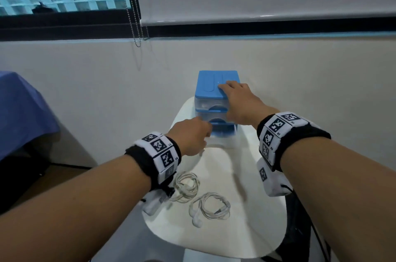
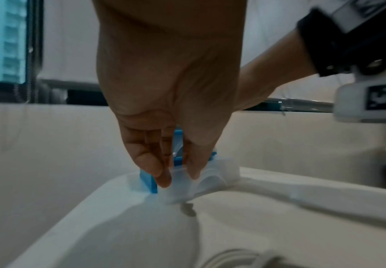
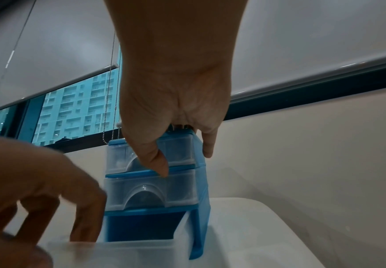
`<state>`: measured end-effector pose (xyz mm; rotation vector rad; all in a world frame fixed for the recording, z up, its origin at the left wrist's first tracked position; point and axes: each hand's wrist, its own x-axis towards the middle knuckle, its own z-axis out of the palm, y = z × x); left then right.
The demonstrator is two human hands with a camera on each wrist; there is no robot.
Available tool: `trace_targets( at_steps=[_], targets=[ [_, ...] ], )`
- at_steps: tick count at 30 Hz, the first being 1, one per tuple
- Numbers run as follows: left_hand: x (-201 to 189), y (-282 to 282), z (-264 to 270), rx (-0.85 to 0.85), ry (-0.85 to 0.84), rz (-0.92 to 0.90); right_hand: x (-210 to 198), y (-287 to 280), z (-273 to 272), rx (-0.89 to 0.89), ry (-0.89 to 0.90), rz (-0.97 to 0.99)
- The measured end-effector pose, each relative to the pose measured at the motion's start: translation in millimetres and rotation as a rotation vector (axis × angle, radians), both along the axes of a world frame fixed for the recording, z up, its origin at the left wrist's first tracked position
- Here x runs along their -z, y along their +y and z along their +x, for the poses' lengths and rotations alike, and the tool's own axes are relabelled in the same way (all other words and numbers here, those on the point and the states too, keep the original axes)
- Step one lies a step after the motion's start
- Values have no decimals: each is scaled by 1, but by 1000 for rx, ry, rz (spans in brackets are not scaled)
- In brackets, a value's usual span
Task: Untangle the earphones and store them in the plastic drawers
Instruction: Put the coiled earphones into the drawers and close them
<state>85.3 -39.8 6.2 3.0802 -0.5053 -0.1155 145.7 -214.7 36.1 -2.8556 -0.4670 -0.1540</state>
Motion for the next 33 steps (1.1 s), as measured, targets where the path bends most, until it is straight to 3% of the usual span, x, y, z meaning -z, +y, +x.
trace_targets(
  at_steps=[7,14,17,20,22,24,28,33],
  targets=[
    [14,6,-9,163,22,33,1,0,0,-6,13,17],
    [13,17,-20,193,72,4,-5,5,-5,15,47,-54],
    [3,24,-17,197,75,-106,-11,5,-25,49,-111,-34],
    [-6,34,-7,121,-79,-313,-14,4,-52,-24,-271,141],
    [-11,39,4,4,-226,-514,-16,6,-67,-96,-169,249],
    [-14,40,13,-65,-294,-626,-10,11,-83,-173,-14,126],
    [-14,31,33,-47,-263,-534,16,22,-112,-345,426,-134],
    [-8,26,47,-64,-257,-564,46,33,-121,-333,509,-217]
  ],
)
